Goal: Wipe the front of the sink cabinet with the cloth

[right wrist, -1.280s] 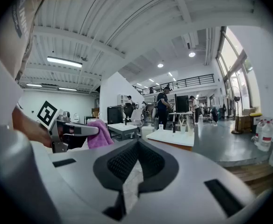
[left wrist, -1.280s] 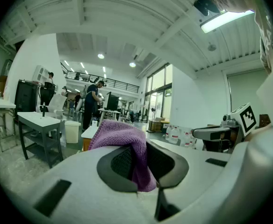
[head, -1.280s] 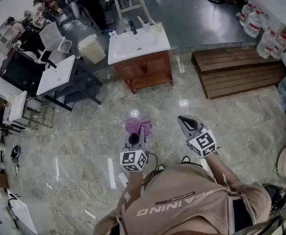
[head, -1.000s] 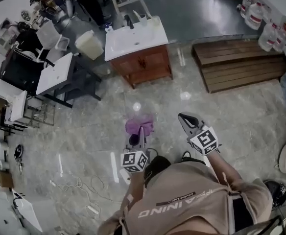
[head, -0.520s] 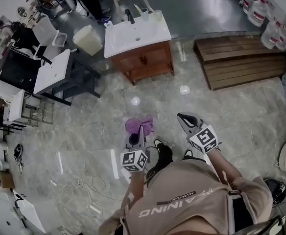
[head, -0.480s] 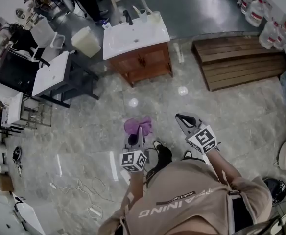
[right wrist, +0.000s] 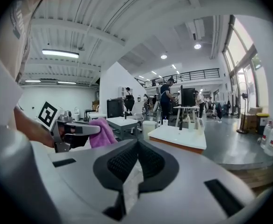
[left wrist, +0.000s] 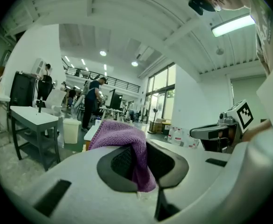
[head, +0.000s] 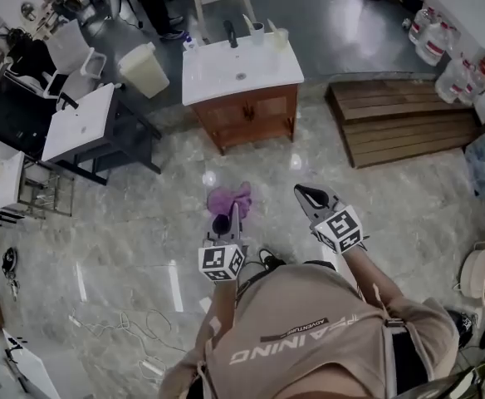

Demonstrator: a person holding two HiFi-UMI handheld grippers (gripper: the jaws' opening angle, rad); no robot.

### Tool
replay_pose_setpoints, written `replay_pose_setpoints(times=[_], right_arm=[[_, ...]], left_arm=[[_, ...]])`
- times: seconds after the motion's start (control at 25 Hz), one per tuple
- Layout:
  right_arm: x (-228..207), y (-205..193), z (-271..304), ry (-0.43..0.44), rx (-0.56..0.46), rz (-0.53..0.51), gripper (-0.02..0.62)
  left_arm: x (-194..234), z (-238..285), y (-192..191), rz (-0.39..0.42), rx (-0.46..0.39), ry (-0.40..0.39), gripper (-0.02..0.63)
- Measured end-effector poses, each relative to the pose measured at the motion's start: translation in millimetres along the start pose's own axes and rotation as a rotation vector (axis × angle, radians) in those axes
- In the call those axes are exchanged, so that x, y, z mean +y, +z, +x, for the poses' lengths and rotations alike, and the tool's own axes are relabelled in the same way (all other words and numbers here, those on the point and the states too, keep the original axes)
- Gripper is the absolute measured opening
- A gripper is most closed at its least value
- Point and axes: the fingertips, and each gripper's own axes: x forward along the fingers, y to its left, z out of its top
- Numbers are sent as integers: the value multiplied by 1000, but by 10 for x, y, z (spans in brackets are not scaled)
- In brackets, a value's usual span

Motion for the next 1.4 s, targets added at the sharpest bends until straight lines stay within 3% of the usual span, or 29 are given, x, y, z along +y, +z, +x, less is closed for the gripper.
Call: replay_pose_setpoints(times=[0.24,0.6,0.92,1.16,1.4], right_arm=[[189,54,456,0,10,29,11],[202,62,865,28,61,29,11],[-190,-161,1378,73,93,81,11],[-788,54,1820,80,43,30,11],[-1303,134,2036,76,14,49,11]], left_arm=[[608,9,-79,-43,19,9,37],[873,209,-226,-133,41,17,37],[1088,674,-216,-94,105,55,37],[1213,1374,118,-34,100,43,37],[1256,1892,283,-9,101,50,37]])
